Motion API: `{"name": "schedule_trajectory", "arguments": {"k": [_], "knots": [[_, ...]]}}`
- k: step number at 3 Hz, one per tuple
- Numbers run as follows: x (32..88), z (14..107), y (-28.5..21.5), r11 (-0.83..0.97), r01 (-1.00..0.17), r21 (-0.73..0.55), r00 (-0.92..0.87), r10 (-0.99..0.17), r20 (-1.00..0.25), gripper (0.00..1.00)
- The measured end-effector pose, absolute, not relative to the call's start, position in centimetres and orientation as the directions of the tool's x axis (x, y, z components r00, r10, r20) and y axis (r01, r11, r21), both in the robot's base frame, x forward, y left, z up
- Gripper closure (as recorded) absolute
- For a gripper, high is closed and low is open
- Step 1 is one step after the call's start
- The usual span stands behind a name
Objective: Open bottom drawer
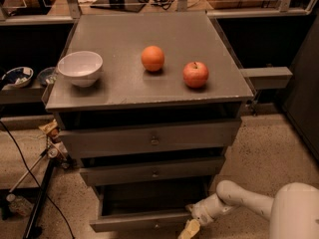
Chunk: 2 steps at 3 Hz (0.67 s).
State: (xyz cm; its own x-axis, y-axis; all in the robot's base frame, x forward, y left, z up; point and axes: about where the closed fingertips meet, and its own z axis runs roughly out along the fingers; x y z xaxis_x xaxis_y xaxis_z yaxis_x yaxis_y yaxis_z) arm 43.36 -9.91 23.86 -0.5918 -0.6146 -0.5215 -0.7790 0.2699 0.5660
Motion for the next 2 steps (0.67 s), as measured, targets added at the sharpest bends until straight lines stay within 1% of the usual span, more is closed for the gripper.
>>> {"name": "schedule_trajectory", "arguments": {"k": [2], "knots": [[42.76,24.02,-10.03,0.252,-0.768,0.589,-0.600,-0.605,-0.523,0.00]]}}
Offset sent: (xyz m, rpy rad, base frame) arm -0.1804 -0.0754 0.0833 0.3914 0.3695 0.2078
